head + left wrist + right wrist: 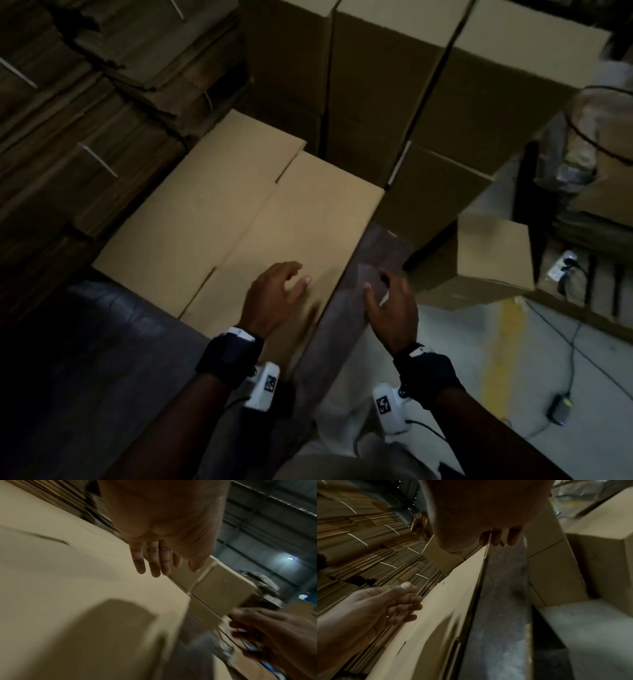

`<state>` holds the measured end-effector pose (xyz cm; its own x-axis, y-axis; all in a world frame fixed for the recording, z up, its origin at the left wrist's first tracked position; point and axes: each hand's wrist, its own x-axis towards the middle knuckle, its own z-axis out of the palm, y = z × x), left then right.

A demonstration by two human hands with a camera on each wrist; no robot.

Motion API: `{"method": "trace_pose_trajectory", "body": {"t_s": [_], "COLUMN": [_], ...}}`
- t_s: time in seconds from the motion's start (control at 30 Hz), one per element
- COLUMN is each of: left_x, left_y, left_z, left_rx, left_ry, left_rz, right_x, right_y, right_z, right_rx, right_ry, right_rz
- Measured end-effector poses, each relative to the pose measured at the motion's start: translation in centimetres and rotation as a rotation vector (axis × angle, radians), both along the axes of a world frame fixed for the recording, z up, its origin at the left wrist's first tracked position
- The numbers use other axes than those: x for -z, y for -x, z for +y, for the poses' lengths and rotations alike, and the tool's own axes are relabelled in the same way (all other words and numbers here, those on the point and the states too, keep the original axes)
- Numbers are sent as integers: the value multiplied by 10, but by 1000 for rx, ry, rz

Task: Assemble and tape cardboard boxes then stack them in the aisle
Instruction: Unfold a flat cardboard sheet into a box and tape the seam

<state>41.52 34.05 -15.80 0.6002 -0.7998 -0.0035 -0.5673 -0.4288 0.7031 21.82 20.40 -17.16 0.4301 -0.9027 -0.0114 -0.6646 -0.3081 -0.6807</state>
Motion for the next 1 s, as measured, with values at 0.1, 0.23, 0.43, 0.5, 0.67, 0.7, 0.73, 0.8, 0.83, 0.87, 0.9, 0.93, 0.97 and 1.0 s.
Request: {"method": "trace_pose_trajectory", "body": {"t_s": [0.1, 0.23, 0.43, 0.5, 0.67, 0.7, 0.73, 0.8, 0.83, 0.87, 0.9, 0.93, 0.97, 1.0], "left_x": [0, 1, 2, 0, 13, 16, 21, 37, 46, 55, 63, 71, 76, 80], "left_y": [61, 134, 230, 254, 286, 290, 293, 297, 298, 300, 304, 306, 309, 311], "left_z": [-29, -74, -154, -182, -255, -271, -287, -322, -339, -355, -368, -382, -392, -402], "left_rx": [79, 144, 272, 301, 311, 306, 301, 284, 277, 267, 259, 253, 255, 253], "left_ry": [2, -14, 11, 13, -5, -9, -7, -12, -30, -51, -76, -98, -128, -161], "left_rz": [-13, 11, 1, 28, 65, 73, 83, 108, 123, 136, 152, 169, 193, 212], "right_x": [4, 7, 23, 26, 39, 43, 48, 61, 68, 75, 80, 85, 89, 91], "right_y": [55, 129, 228, 250, 280, 284, 288, 295, 298, 302, 305, 308, 311, 314], "right_z": [-20, -52, -113, -137, -209, -226, -242, -274, -289, -303, -315, -327, -336, -346], "right_rx": [5, 69, 332, 387, 428, 427, 421, 394, 380, 363, 346, 331, 321, 308], "right_ry": [73, 123, 25, 21, 40, 39, 36, 27, 19, 7, -7, -21, -34, -48], "right_rz": [-9, -41, -145, -173, -146, -131, -112, -65, -41, -15, 10, 32, 47, 61]}}
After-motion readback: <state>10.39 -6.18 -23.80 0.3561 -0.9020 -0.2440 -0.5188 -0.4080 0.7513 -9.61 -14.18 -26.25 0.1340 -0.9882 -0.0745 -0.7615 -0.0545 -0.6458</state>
